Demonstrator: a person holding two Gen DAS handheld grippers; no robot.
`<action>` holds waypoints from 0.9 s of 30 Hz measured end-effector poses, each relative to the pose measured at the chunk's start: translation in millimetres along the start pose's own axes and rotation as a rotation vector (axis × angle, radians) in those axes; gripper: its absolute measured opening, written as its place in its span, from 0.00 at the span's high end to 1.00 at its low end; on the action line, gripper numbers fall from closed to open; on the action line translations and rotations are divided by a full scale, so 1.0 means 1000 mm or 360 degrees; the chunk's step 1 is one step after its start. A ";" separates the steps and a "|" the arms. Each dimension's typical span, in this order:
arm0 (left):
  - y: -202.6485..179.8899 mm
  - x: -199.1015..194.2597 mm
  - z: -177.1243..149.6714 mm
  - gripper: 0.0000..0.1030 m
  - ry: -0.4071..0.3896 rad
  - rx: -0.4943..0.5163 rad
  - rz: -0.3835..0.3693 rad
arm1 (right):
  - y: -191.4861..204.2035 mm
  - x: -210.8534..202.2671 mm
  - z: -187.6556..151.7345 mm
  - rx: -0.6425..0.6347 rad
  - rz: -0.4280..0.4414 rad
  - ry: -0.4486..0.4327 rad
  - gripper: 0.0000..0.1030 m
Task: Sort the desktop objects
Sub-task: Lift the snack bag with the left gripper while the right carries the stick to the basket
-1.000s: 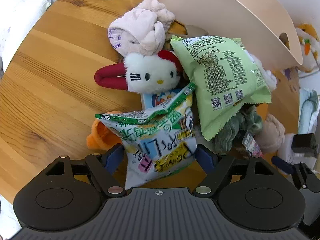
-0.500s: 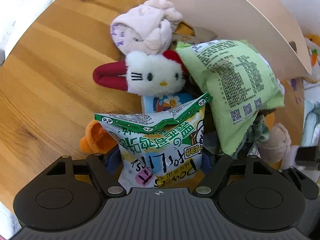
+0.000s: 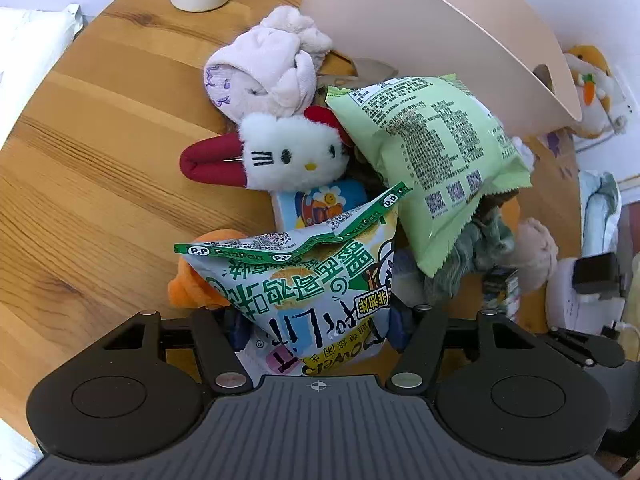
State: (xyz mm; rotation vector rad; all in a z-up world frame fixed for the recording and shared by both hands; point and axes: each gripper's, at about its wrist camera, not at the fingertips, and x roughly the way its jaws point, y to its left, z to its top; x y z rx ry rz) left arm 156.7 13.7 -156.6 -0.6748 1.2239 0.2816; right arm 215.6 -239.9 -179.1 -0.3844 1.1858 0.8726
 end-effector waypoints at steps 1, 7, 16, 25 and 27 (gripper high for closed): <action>0.002 -0.003 -0.001 0.39 -0.0002 0.0002 0.0000 | 0.001 -0.004 -0.002 0.0021 0.0000 -0.0019 0.79; 0.018 -0.029 0.003 0.39 -0.0066 0.0024 0.0012 | 0.003 -0.033 0.002 0.0114 -0.0017 -0.0161 0.79; 0.016 -0.068 0.037 0.39 -0.0308 0.0177 0.0044 | -0.011 -0.065 0.041 0.0179 -0.0122 -0.0375 0.79; -0.025 -0.086 0.080 0.39 -0.0517 0.0383 -0.0011 | -0.027 -0.082 0.085 0.0024 -0.0253 -0.0441 0.79; -0.036 -0.087 0.090 0.39 -0.0552 0.0426 -0.0009 | -0.032 -0.086 0.094 0.0017 -0.0277 -0.0465 0.79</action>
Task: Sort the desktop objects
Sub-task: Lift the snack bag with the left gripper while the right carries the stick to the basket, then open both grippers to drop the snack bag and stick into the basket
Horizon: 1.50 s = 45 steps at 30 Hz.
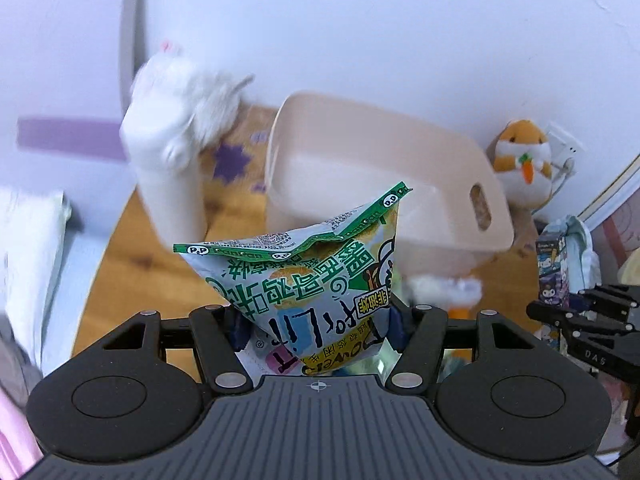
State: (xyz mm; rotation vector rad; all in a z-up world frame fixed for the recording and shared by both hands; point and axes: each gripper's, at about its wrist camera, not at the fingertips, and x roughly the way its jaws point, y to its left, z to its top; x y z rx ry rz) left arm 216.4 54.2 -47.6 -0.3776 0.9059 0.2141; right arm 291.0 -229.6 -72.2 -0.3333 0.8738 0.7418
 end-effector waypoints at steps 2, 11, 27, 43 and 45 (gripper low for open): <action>-0.005 0.002 0.015 0.39 -0.0009 0.0001 -0.0023 | -0.005 0.000 0.011 -0.0009 -0.0029 -0.0031 0.79; -0.042 0.019 0.075 0.39 -0.0088 0.0096 -0.0013 | -0.034 0.002 0.063 0.0005 -0.0103 -0.0175 0.79; -0.088 0.116 0.099 0.39 -0.0001 0.0194 0.0211 | -0.068 0.086 0.103 0.0383 -0.0057 -0.0179 0.79; -0.074 0.162 0.080 0.38 0.0219 0.0151 0.0235 | -0.050 0.146 0.124 0.0208 -0.0114 -0.0039 0.79; -0.072 0.161 0.078 0.36 0.0240 0.0153 0.0203 | -0.047 0.151 0.123 0.0163 -0.0138 -0.0009 0.72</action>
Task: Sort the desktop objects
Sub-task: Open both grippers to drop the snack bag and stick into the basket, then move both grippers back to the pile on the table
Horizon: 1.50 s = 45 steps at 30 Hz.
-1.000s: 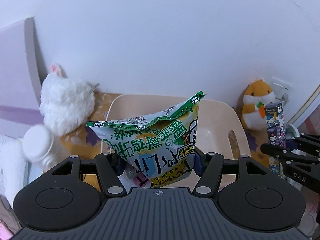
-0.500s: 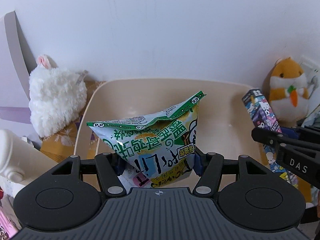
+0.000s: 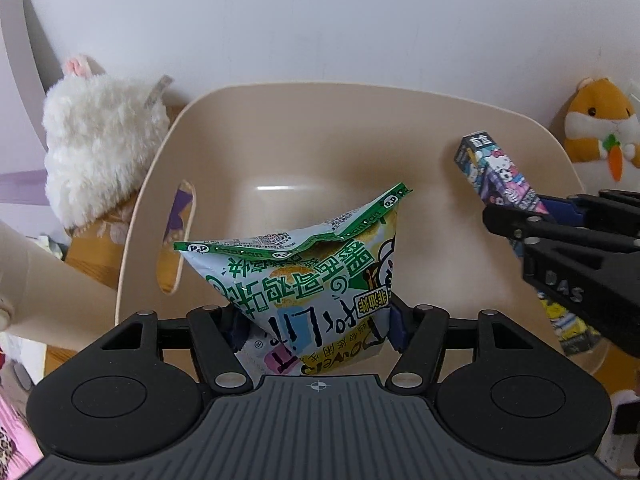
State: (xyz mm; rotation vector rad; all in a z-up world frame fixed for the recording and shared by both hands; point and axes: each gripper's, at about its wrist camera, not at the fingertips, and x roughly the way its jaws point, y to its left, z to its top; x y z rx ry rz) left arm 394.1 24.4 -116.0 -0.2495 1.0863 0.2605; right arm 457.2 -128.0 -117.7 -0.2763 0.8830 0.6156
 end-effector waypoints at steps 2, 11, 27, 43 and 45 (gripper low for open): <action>0.003 -0.001 -0.003 0.35 -0.0001 0.0025 0.0001 | 0.004 0.001 -0.005 -0.0030 -0.0017 0.0011 0.61; 0.018 -0.032 -0.013 0.26 -0.0080 0.0054 -0.0024 | 0.012 -0.030 -0.026 -0.0051 -0.0105 -0.0092 0.12; 0.058 -0.100 -0.051 0.21 -0.0265 0.0173 -0.0087 | 0.028 -0.118 -0.072 -0.0009 -0.0290 -0.0170 0.00; 0.104 -0.104 -0.145 0.21 -0.0120 0.0374 -0.0128 | 0.092 -0.145 -0.139 -0.0081 -0.0192 -0.0147 0.00; 0.104 -0.107 -0.156 0.21 -0.0097 0.0402 -0.0181 | 0.103 -0.149 -0.139 -0.0118 -0.0162 -0.0159 0.00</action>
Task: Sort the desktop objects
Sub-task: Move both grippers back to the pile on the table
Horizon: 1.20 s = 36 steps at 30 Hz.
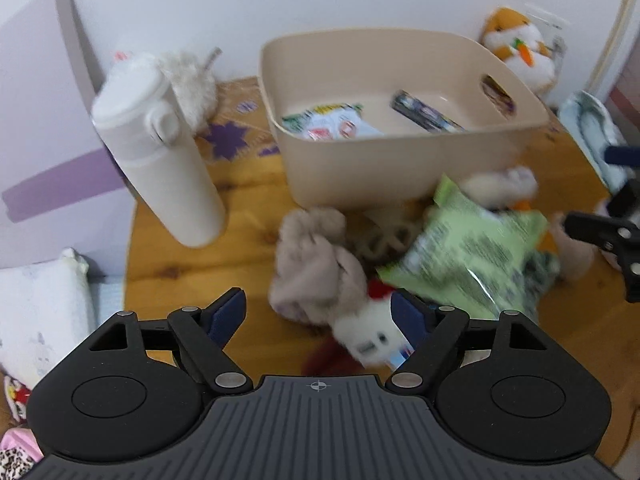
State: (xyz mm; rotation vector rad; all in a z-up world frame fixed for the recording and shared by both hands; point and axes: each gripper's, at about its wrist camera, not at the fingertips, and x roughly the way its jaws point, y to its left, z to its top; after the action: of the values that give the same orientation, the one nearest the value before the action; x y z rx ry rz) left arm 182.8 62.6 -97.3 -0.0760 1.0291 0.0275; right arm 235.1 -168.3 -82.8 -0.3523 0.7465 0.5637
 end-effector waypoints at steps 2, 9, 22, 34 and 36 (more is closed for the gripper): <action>-0.005 -0.002 -0.010 0.21 0.0015 0.0051 -0.0025 | 0.009 -0.004 0.002 -0.0037 0.0058 -0.0011 0.00; -0.012 -0.002 -0.042 0.21 0.0101 0.0132 -0.0083 | 0.038 -0.001 0.003 -0.0158 0.0124 0.0025 0.00; -0.010 0.040 -0.092 0.21 0.0386 0.0060 -0.0096 | 0.084 0.021 -0.006 -0.0291 0.0127 0.0073 0.00; -0.011 0.054 -0.097 0.21 0.0337 -0.0067 -0.0032 | 0.091 0.056 -0.013 -0.0196 0.0013 0.0203 0.00; -0.014 0.054 -0.099 0.21 0.0310 -0.0074 -0.0006 | 0.093 0.059 -0.015 -0.0225 0.0004 0.0209 0.00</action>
State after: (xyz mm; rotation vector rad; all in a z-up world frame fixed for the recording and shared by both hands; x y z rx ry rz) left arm 127.2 40.2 -193.4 -0.1249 1.2231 0.0416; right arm 207.2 -80.9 -145.1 -0.5233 0.8353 0.6016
